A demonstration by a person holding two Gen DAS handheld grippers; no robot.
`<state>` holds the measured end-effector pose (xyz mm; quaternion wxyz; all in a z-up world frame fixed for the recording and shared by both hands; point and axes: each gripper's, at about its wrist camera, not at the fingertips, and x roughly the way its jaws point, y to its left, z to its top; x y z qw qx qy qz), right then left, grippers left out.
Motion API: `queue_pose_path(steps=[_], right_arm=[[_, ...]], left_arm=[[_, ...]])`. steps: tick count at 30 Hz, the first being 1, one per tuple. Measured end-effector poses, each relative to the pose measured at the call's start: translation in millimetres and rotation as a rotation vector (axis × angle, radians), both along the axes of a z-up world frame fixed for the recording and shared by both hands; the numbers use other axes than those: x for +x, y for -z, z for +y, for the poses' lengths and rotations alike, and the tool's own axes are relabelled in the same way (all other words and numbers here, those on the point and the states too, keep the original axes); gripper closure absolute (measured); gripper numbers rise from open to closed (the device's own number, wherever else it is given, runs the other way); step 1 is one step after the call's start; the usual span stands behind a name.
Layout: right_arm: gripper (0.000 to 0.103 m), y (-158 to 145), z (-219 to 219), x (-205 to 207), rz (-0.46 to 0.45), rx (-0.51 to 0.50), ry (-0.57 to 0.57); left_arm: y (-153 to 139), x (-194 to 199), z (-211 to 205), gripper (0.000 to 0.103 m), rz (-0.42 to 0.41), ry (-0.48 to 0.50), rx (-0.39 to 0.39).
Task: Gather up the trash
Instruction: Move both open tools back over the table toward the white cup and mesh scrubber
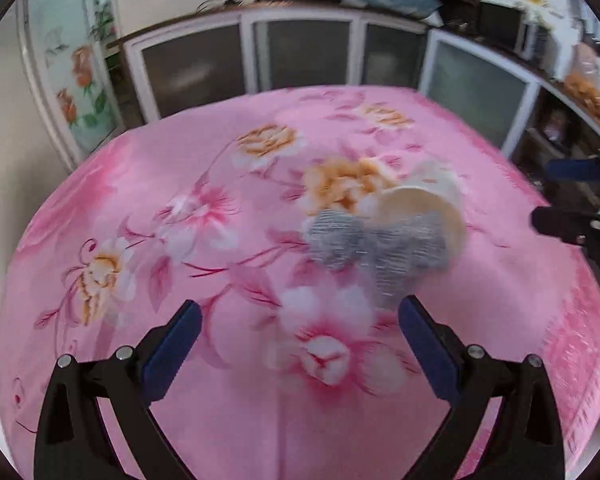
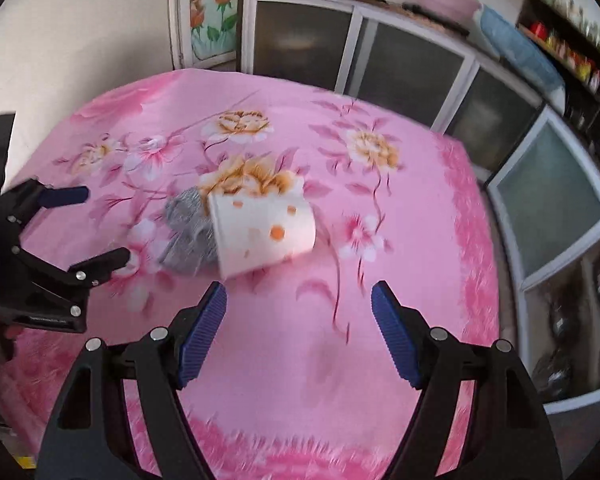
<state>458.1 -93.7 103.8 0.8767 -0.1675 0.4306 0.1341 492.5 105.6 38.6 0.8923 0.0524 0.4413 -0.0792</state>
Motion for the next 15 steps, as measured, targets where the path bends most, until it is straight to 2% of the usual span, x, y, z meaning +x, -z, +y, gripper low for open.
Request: queue_pose_path(steps=[1,5,7,10,15], right_arm=[[0.032,3,3,4,-0.002,-0.006,0.001],[0.032,12,12,18,-0.013,-0.037,0.003],[0.032,16,20,21,-0.047,-0.073,0.008],[0.031,21,33,24,-0.053,-0.098,-0.004],[0.029,33,57,33,-0.163,-0.259,0.052]], left_arm=[[1,5,3,0.008,0.006,-0.012,0.003],[-10,10,33,0.008,-0.013,-0.089,-0.102],[-16,6,50,0.008,-0.049,-0.143,-0.12],[-17,4,63,0.008,-0.039,-0.147,-0.137],[-15,8,68,0.008,-0.021,-0.156,-0.161]])
